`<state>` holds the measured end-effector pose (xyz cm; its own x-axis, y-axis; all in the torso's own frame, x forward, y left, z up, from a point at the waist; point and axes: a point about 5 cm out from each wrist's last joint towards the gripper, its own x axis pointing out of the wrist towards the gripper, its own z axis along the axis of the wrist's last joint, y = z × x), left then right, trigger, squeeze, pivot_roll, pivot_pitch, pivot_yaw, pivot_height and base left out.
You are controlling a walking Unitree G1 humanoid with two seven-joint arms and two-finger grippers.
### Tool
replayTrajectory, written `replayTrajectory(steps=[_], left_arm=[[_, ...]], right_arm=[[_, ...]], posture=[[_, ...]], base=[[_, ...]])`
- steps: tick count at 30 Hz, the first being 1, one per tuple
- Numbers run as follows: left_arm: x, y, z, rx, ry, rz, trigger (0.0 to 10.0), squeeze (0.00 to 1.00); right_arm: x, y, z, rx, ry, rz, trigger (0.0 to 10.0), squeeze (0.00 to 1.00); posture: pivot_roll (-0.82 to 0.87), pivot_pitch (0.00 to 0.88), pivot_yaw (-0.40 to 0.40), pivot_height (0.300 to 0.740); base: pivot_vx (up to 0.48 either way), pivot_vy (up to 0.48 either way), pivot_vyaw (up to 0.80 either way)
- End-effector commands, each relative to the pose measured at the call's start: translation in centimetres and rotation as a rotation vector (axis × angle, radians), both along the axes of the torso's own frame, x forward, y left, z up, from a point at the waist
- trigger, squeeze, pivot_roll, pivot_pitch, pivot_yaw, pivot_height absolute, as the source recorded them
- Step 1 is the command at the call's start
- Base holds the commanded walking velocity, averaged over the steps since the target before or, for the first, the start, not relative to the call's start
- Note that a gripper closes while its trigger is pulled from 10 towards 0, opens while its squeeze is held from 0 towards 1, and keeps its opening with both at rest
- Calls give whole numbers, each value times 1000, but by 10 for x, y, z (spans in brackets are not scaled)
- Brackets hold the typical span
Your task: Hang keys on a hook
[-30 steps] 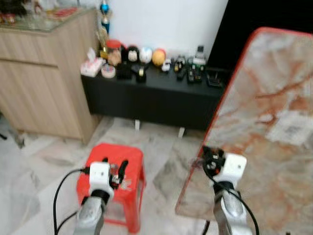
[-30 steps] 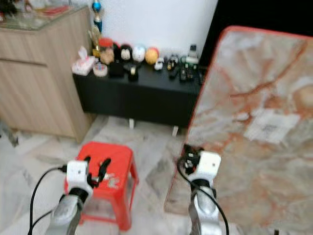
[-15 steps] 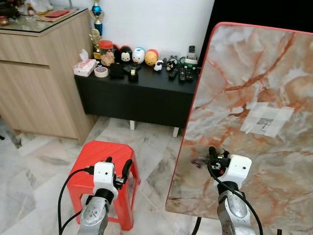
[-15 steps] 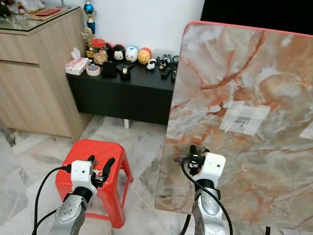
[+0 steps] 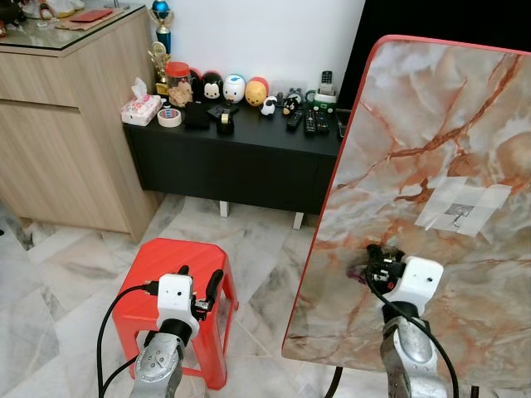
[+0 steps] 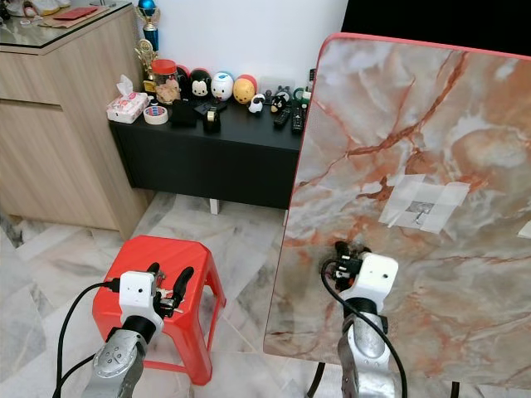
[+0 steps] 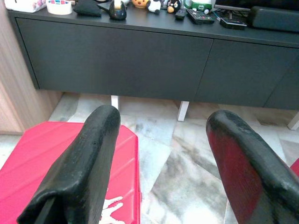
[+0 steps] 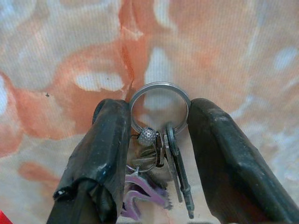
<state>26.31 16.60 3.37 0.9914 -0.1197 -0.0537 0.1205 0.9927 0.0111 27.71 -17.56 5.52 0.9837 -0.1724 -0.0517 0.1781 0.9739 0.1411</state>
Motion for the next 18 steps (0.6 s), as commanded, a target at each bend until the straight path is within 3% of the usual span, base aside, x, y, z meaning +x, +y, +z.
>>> replayTrajectory(steps=[1,7,18], left_arm=[[-1,-4,-1,7,1,-16,10000,0],[-1,-5,-1,7,0,-18,10000,0],[0,-3,0,13,-3,-18,10000,0]], right_arm=[[4,-11,18,-9,-74,-43,10000,0],[2,-6,13,0,-58,-29,10000,0],[2,-1,11,9,-47,-19,10000,0]], posture=[[8,24,-112,740],[13,22,-112,740],[15,14,-111,740]], base=[[0,0,0],[0,-304,0],[0,-54,0]])
